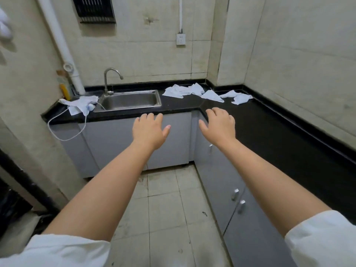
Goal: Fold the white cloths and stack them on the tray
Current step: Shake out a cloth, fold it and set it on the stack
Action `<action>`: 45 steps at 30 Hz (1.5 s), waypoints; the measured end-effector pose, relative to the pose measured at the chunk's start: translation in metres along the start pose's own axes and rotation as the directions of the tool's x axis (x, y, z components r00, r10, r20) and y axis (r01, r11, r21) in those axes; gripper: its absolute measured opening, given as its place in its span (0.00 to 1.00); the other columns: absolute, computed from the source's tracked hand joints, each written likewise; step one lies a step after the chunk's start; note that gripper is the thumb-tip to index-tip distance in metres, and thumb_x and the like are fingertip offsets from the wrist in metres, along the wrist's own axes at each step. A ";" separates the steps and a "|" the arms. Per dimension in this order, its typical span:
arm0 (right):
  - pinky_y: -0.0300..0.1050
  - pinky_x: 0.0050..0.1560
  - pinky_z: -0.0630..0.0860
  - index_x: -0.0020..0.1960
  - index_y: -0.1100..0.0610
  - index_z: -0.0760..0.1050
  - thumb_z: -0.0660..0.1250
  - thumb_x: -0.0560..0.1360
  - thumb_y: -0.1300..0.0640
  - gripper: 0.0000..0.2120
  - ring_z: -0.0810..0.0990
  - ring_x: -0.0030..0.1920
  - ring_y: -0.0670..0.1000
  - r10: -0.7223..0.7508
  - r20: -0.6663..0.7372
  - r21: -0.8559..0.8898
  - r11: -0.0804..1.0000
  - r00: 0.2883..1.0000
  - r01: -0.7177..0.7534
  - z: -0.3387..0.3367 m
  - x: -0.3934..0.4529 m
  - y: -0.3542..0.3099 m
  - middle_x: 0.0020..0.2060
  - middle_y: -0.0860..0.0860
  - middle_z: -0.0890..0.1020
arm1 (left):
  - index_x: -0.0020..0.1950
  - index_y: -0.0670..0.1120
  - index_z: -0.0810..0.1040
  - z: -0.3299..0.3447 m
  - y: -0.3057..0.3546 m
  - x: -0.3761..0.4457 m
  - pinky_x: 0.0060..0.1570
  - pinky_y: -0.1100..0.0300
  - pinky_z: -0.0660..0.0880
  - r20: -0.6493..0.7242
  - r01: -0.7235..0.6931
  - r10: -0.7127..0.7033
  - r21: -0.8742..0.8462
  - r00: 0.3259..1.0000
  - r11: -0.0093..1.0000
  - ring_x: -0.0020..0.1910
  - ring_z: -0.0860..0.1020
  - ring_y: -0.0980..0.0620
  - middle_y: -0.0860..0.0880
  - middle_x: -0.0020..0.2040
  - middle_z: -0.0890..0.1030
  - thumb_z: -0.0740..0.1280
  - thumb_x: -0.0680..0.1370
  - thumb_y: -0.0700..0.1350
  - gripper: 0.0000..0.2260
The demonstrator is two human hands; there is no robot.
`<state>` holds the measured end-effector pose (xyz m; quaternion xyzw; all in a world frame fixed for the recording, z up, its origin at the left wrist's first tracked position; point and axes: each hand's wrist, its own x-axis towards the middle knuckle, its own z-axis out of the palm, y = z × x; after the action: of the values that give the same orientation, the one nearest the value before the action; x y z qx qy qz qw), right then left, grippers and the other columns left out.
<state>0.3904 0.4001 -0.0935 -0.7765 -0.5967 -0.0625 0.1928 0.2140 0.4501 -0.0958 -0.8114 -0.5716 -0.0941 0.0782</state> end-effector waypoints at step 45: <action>0.52 0.64 0.61 0.59 0.52 0.76 0.58 0.77 0.52 0.14 0.70 0.62 0.56 0.454 0.448 -0.258 0.890 0.770 -0.375 0.495 0.783 0.054 0.55 0.53 0.79 | 0.67 0.43 0.65 0.439 -0.110 0.873 0.61 0.49 0.68 0.564 -0.199 0.227 -0.112 0.794 0.973 0.65 0.68 0.42 0.43 0.66 0.70 0.56 0.80 0.48 0.17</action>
<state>0.5952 1.2803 -0.3043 -0.8909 -0.4324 0.1380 -0.0186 0.4252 1.3868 -0.3082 -0.8627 -0.4710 0.1503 -0.1060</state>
